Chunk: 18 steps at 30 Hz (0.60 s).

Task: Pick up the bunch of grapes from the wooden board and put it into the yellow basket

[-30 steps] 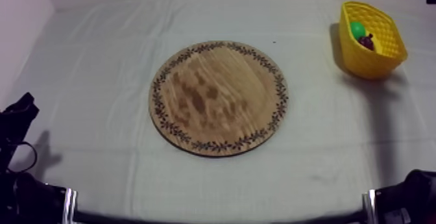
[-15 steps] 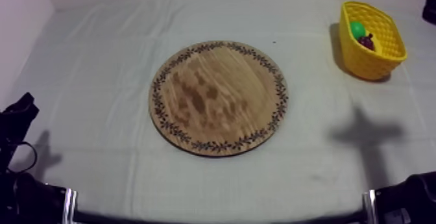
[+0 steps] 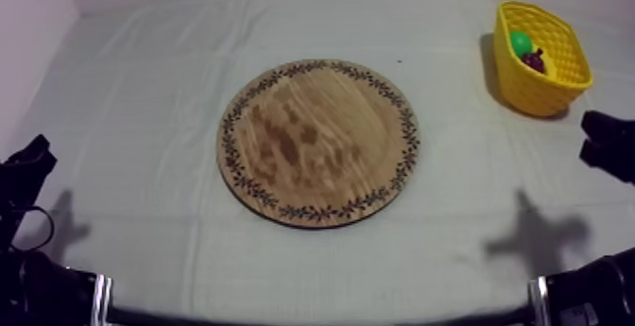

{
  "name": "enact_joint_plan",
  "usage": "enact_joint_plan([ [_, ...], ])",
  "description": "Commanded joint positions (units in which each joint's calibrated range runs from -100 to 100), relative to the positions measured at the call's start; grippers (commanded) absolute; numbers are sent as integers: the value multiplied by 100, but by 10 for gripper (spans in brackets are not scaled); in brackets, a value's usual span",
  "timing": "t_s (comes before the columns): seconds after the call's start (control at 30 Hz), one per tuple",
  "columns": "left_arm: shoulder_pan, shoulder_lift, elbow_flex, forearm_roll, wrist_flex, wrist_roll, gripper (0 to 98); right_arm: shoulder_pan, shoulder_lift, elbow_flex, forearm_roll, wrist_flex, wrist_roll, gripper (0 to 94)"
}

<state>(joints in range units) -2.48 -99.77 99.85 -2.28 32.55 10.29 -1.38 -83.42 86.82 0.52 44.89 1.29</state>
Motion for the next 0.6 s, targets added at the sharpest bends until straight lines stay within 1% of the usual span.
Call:
enact_joint_plan([
  [0.0,-1,3,4,1,3,-1,0,43,-400,553,-16,-101,109,2],
  [0.03,-1,3,4,1,3,-1,0,55,-517,736,27,-196,103,2],
  [0.1,-1,3,4,1,3,-2,0,96,-725,1004,-24,-364,255,2],
  [0.23,-1,3,4,1,3,-4,0,158,-995,1200,-105,-482,451,2],
  [0.4,-1,3,4,1,3,-5,0,129,-1182,1276,-133,-586,901,2],
  [0.47,-1,3,4,1,3,-3,0,122,-1204,1286,-138,-607,966,2],
  [0.57,-1,3,4,1,3,-5,0,115,-1218,1292,-141,-619,959,2],
])
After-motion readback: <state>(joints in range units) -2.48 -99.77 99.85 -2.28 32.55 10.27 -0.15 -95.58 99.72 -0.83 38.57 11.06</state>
